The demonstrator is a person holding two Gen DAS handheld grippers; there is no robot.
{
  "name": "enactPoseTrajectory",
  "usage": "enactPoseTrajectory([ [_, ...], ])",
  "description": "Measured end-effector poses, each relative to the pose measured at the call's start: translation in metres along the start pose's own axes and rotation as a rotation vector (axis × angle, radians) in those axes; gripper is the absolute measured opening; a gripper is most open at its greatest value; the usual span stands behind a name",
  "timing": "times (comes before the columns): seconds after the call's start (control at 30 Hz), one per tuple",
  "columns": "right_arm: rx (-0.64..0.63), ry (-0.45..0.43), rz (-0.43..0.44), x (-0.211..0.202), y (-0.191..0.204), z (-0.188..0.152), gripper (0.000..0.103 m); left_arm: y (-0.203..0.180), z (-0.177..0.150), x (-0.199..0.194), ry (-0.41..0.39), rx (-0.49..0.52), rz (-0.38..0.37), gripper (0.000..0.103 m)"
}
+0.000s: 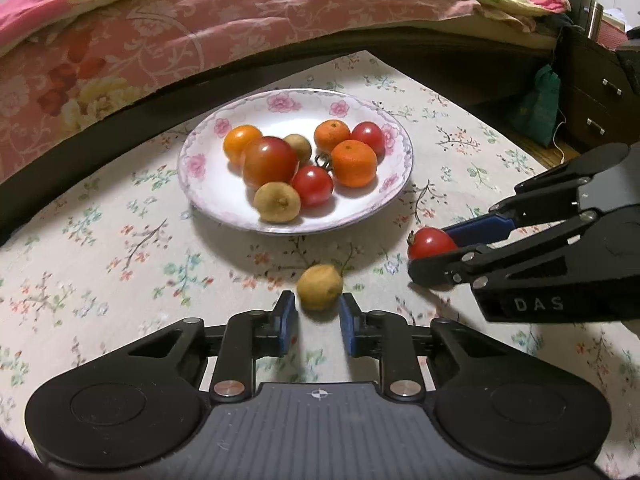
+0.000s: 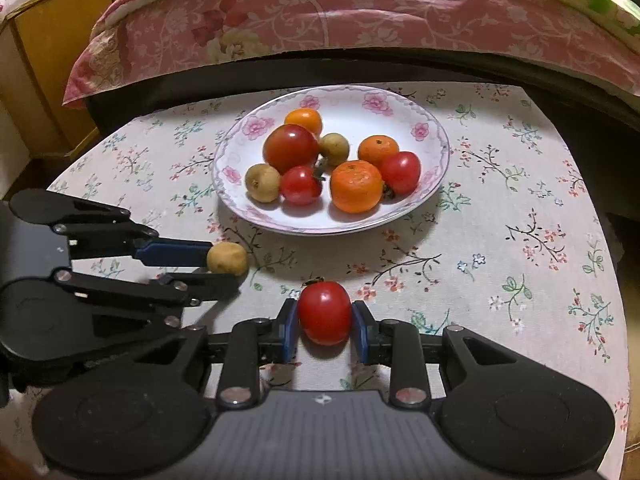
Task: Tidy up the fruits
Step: 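Lift the yellow fruit with the left tool while the right tool lifts the tomato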
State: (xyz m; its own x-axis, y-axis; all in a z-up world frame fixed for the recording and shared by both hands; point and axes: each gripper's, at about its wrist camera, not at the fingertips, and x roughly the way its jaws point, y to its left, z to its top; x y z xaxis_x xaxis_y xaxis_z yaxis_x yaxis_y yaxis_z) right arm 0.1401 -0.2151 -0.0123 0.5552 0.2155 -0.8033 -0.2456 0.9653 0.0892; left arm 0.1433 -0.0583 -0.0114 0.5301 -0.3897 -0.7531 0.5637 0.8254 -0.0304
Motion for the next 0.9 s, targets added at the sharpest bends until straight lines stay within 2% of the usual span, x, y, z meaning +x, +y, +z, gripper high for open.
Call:
enactPoseTrajectory([
  [0.23,-0.016,0.012,0.013,-0.012,0.012,-0.010,0.028,0.008,-0.010,-0.025,0.004,0.004,-0.018,0.037],
  [0.33,-0.012,0.020,0.004,-0.017,0.016,-0.015,0.028,0.001,-0.003,-0.017,-0.015,0.019,-0.031,0.044],
  [0.43,0.011,0.034,0.003,-0.019,0.016,-0.024,0.028,-0.008,0.003,-0.004,-0.024,0.058,-0.002,0.046],
  [0.57,0.025,0.028,0.007,-0.019,0.014,-0.029,0.028,-0.009,0.006,0.014,-0.009,0.060,-0.004,0.048],
  [0.6,0.027,0.026,0.009,-0.018,0.013,-0.028,0.028,-0.010,0.005,0.014,-0.019,0.065,-0.003,0.048],
  [0.7,0.034,0.018,0.020,-0.016,0.012,-0.027,0.028,-0.009,0.005,0.014,-0.024,0.057,-0.003,0.036],
  [0.9,0.028,0.008,0.024,-0.015,0.011,-0.028,0.028,-0.010,0.007,0.015,-0.032,0.046,-0.007,0.033],
])
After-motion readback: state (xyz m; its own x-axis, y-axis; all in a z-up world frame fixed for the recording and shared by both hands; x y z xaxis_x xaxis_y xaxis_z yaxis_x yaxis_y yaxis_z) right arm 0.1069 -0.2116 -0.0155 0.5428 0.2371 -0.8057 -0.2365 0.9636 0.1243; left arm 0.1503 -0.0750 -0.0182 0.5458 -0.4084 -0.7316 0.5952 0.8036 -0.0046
